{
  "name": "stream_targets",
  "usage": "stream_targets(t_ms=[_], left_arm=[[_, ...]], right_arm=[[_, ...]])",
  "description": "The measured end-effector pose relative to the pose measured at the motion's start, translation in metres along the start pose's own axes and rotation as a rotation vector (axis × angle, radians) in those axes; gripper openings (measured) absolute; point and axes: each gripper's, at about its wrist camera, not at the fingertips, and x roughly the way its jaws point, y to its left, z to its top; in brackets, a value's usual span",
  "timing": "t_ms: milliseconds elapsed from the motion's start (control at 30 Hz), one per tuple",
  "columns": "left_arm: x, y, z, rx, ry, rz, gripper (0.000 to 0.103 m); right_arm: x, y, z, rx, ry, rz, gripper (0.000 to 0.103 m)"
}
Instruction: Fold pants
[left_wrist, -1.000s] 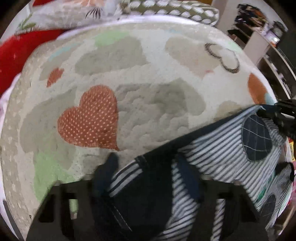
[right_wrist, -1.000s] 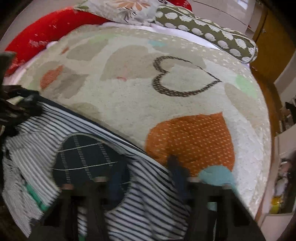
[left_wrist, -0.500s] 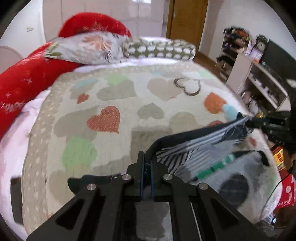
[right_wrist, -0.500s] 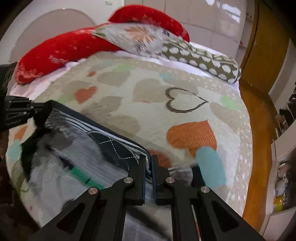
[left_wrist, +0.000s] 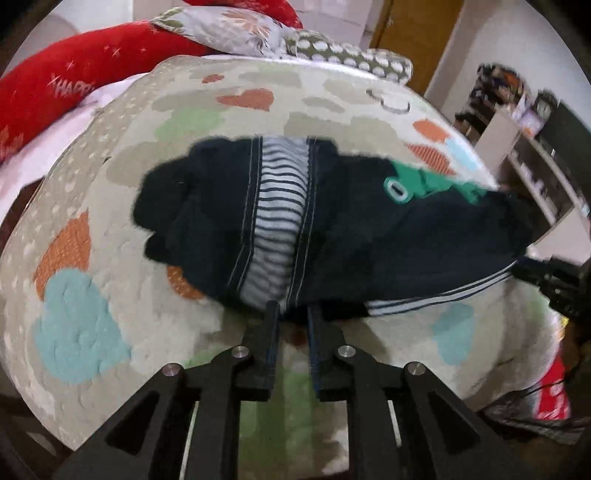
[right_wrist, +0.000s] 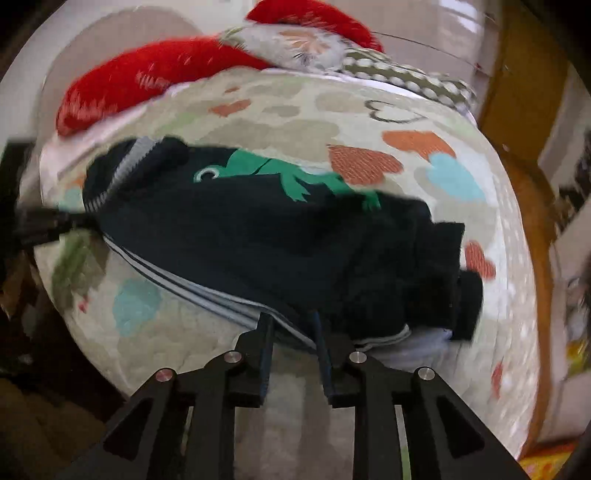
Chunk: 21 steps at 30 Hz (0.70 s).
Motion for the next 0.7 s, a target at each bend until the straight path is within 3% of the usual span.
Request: stream_targets(t_ms=[100,233,300,367,533,600,700], left_arm=[[-0.018,0.006,0.003,-0.022,-0.047,0.013,0.032],[-0.033,0.010,0.010,-0.051,-0.089,0.008,0.035],[-0.038,0.008,0.013,-0.063,-0.102,-0.024,0.039],[-0.038,0.001,0.017,-0.051,-0.108,-0.018,0.044],[-0.027,-0.016,0.026,-0.023,-0.093,0.010,0.044],[-0.022,-0.022,0.029,-0.023,-0.081,0.009,0.044],[-0.016,-0.029,0.032,-0.022,-0.074,0.004,0.044]], right_arm=[[-0.024,-0.020,-0.006,0.103,-0.068,0.009,0.035],[-0.048,-0.058,-0.012,0.265,-0.159,-0.035,0.054],[-0.051,-0.077,-0.013,0.338,-0.179,-0.059,0.058],[-0.049,-0.092,-0.011,0.403,-0.188,-0.036,0.059],[-0.030,-0.119,-0.006,0.557,-0.216,0.026,0.062],[-0.027,-0.120,-0.002,0.584,-0.239,0.004,0.062],[-0.035,-0.104,0.005,0.519,-0.319,-0.068,0.062]])
